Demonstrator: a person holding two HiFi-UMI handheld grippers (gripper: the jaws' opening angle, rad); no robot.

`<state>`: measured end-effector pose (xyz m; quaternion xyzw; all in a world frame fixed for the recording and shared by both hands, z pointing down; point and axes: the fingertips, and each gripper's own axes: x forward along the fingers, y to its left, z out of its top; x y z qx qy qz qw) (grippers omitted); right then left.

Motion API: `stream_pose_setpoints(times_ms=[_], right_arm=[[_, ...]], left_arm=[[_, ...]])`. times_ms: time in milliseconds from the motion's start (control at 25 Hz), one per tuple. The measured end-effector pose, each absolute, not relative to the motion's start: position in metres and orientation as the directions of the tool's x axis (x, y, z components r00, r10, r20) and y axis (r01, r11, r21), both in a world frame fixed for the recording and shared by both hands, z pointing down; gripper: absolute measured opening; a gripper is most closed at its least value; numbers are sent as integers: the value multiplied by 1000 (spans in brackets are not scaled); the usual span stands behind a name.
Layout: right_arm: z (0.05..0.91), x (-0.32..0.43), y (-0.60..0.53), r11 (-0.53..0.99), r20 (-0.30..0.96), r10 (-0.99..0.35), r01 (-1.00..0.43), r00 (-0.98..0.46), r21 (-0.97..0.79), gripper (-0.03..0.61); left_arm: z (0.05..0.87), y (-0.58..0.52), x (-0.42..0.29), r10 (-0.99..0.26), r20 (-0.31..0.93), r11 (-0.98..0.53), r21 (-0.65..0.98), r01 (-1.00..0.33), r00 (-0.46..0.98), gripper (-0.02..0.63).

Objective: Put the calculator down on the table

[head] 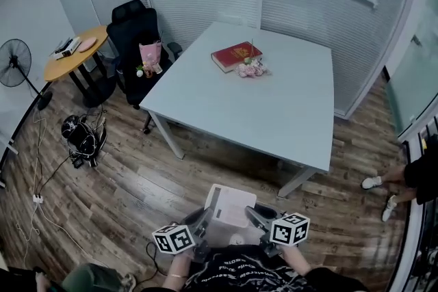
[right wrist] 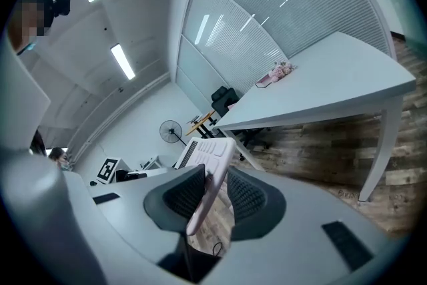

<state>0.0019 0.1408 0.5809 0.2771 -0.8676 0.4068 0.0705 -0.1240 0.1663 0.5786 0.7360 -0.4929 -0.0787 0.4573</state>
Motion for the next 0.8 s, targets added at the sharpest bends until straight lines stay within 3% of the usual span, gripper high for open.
stream_pose_setpoints(times_ms=[480, 800], right_arm=[[584, 31, 98, 480, 370, -437, -560, -820, -675, 112], [596, 51, 78, 402, 390, -516, -618, -763, -676, 112]], left_arm=[[584, 121, -95, -789, 346, -84, 758, -647, 507, 74], [598, 87, -78, -731, 354, -132, 765, -630, 583, 74]])
